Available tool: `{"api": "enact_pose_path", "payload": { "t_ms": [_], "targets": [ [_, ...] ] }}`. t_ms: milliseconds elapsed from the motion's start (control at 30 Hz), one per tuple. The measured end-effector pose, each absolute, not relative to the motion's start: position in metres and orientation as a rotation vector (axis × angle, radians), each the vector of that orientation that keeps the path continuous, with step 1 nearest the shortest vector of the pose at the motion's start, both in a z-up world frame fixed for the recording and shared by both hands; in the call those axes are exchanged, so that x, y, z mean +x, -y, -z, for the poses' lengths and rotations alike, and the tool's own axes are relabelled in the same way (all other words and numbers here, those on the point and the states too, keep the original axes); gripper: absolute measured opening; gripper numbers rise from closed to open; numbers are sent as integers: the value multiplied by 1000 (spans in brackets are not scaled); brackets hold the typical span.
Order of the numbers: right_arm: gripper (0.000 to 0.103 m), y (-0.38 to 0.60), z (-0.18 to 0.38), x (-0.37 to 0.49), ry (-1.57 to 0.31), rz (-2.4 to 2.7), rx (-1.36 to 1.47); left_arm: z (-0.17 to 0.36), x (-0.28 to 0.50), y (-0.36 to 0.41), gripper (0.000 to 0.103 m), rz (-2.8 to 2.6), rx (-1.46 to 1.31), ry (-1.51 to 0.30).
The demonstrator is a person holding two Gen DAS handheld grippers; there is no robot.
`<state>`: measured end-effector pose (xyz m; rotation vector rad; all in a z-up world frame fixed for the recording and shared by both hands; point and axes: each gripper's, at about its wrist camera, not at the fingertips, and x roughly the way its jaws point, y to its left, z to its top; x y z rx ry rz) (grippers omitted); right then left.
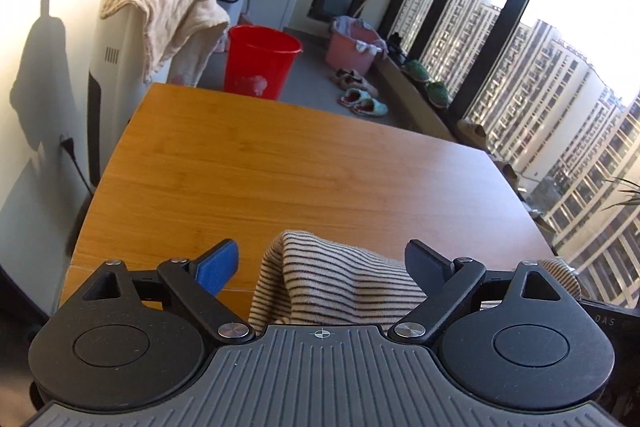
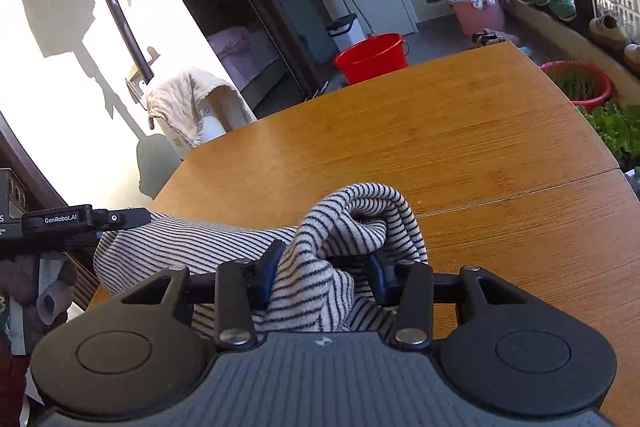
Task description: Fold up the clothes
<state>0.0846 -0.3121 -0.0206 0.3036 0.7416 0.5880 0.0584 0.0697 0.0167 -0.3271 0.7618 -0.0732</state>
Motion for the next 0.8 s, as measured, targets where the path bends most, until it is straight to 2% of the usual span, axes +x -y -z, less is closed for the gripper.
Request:
{"api": "enact_pose_path", "payload": {
  "t_ms": [33, 133, 167, 267, 400, 567, 800],
  "targets": [
    [42, 315, 21, 85, -747, -594, 307, -9, 62, -68, 72, 92, -320, -781],
    [42, 314, 22, 95, -763, -604, 321, -4, 59, -59, 50, 141, -293, -745],
    [42, 311, 22, 101, -769, -607, 323, -3, 57, -57, 46, 151, -286, -724],
    [36, 292, 18, 126, -771, -605, 295, 0, 63, -61, 43, 155, -313, -700],
    [29, 267, -12, 168, -669, -625, 263, -13, 86, -77, 36, 127, -328, -646],
    [29, 261, -28, 168, -566, -671, 222, -41, 81, -82, 34, 129, -296, -532],
    [28, 282, 8, 121, -623, -698, 212, 7, 27, -68, 35, 156, -312, -624]
  ]
}}
